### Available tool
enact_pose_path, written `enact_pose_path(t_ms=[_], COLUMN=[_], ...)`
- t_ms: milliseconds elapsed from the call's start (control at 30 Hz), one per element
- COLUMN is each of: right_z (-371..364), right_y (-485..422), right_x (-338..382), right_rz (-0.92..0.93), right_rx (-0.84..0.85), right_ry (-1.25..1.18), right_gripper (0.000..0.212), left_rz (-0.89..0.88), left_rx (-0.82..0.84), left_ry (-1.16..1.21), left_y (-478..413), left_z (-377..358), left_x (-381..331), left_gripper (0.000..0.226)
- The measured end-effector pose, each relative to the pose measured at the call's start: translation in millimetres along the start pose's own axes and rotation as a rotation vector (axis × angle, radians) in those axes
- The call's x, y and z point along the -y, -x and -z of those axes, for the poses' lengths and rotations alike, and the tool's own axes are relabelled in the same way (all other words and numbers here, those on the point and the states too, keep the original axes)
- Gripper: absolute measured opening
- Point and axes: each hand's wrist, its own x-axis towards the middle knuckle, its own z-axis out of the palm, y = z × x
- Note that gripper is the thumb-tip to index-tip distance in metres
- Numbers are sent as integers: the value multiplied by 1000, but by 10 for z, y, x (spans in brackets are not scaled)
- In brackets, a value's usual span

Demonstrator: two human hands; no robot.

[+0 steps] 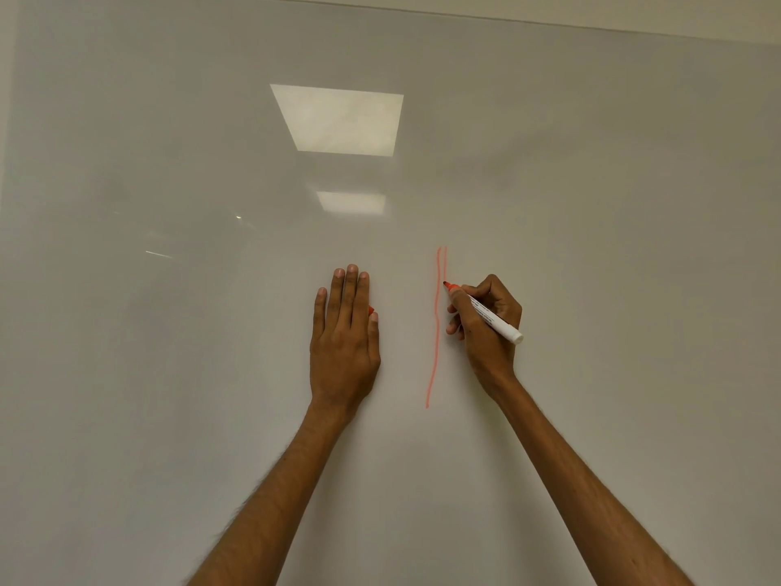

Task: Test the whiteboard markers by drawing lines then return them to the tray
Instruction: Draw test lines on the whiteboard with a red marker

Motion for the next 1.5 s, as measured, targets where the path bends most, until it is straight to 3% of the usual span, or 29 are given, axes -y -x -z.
enact_pose_path(t_ms=[1133,1500], right_z=[360,484], right_y=[660,684], right_x=[-269,-257], right_rz=[-100,-156], right_rx=[86,246], right_ry=[-16,92], right_gripper=[28,33], left_rz=[-7,3], left_rx=[-15,-12], left_ry=[-3,3], left_y=[7,13], left_z=[4,6], left_x=[-5,-15], left_gripper=[52,52])
